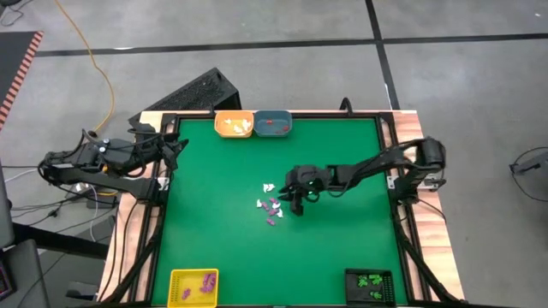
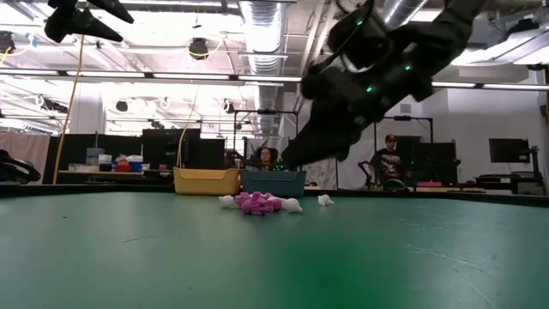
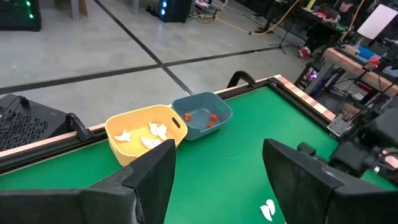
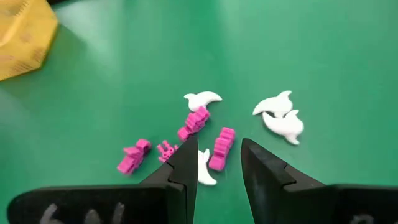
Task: Sort Halloween decoration
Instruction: Put the pink skeleton into the yellow bin
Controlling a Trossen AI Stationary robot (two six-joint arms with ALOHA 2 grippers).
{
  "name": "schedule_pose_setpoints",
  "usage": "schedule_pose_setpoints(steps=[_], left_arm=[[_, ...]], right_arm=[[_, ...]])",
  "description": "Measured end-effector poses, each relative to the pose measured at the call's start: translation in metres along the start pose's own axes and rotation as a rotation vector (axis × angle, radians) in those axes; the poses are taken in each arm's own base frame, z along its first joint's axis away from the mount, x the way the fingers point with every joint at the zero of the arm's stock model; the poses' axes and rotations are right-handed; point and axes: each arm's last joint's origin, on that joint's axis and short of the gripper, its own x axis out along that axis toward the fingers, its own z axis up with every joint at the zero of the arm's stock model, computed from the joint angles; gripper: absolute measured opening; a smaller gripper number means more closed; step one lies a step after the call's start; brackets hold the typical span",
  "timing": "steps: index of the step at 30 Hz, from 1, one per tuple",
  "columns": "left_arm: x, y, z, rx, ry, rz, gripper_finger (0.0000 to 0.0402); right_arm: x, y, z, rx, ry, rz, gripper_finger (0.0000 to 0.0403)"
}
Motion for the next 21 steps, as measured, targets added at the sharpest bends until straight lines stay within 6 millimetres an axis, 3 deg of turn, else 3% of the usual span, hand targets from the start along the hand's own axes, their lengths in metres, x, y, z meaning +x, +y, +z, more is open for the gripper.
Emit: schedule_pose_setpoints(steps=[11,21], left_arm=[[0.000,0.001,-0.001,0.010,0.010,0.002,0.0231],[0.000,0.001,-0.001,0.013,0.013,0.004,0.0231]], right_arm=[[0.047,0.006,0.005,0.026,0.043,-0.046,0.0144],[0.054,0.013,-0.005,-0.009,0.138,-0.200,0.0192]])
